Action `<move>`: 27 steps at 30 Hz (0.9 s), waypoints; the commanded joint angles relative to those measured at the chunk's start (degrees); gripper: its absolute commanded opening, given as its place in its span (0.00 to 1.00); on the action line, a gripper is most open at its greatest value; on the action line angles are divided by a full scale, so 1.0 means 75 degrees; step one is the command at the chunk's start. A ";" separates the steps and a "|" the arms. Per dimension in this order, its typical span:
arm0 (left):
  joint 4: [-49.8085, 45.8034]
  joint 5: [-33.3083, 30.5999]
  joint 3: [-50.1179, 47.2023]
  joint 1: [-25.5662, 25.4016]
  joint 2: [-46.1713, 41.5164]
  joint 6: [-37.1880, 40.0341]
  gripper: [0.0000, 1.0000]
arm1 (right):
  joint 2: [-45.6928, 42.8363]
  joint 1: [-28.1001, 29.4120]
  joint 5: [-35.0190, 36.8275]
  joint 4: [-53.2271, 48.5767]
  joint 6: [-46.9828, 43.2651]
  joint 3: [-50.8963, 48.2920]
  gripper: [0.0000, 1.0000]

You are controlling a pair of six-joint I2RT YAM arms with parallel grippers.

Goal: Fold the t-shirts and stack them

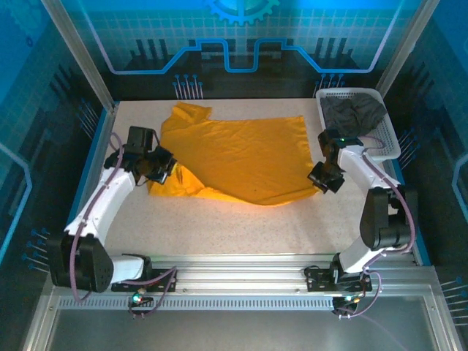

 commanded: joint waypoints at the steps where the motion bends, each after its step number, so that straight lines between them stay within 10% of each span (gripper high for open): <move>1: 0.0074 0.0235 0.0534 0.0220 0.0499 0.0630 0.00 | 0.0218 -0.0068 -0.0020 -0.0365 0.0679 0.0604 0.00; 27: -0.0003 -0.0440 0.1091 0.1050 0.1467 0.1466 0.00 | 0.2447 -0.0095 0.0769 -0.0971 0.0635 0.3101 0.00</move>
